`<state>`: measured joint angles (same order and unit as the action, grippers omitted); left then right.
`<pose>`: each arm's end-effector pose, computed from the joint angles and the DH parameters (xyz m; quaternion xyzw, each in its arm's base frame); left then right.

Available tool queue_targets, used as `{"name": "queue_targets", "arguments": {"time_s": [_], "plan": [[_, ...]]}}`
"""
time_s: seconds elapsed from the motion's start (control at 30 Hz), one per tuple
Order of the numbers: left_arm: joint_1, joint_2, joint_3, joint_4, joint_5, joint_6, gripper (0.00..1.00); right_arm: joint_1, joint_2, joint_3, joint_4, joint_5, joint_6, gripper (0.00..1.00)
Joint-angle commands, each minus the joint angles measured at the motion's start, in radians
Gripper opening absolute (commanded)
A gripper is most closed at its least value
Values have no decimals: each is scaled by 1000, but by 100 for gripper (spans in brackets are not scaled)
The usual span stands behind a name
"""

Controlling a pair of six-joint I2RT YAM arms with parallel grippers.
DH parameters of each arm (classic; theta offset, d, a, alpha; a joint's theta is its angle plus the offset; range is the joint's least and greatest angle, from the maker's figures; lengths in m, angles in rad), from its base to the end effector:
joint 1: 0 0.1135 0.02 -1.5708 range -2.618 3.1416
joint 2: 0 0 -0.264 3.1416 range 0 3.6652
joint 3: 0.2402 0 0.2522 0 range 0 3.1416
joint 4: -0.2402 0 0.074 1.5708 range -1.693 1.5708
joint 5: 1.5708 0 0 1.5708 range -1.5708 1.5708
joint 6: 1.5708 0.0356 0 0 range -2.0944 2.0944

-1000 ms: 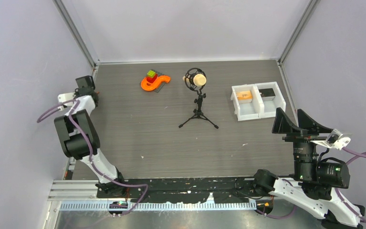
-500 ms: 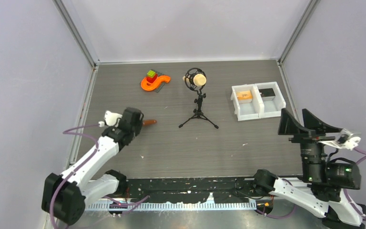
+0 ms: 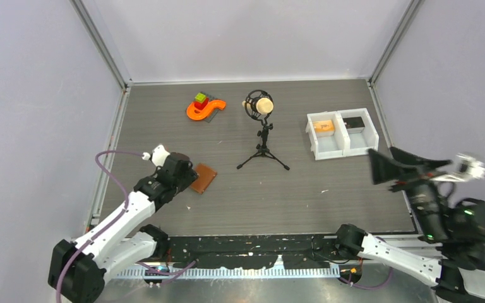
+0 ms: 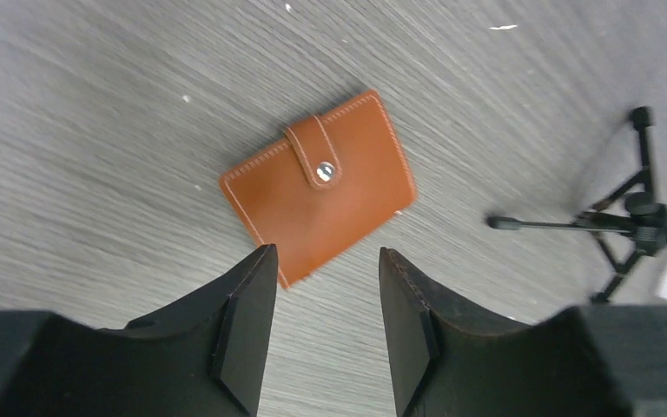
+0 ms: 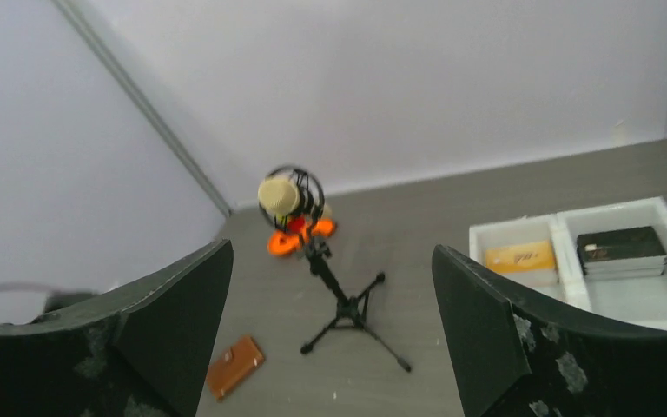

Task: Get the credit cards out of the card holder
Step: Move the card holder to the center of the board.

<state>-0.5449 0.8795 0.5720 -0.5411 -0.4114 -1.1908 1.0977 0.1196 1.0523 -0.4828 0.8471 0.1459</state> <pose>0.1560 -0.0779 0.2199 -0.3591 0.8455 -0.1403 0.3694 -0.0020 -0.0625 0.4199 0.0874 0.5902 0.2722 0.7549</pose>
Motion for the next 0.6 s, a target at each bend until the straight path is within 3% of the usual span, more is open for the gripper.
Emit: {"name": "queue_targets", "arguments": {"time_s": [0.0,0.1,0.17,0.37,0.57], "plan": [[150,74,5,107,136,339,49,5,203,-10,-240,-158,218,91],[325,161,19,215,356,446,48,5,258,-35,-243,-256,254,88],[365,229,49,263,405,502,48,5,278,-67,-226,-303,274,87],[371,436,161,258,489,532,45,4,325,-101,-208,-378,320,84],[363,476,9,425,634,460,42,5,306,-83,-239,-339,308,83]]}}
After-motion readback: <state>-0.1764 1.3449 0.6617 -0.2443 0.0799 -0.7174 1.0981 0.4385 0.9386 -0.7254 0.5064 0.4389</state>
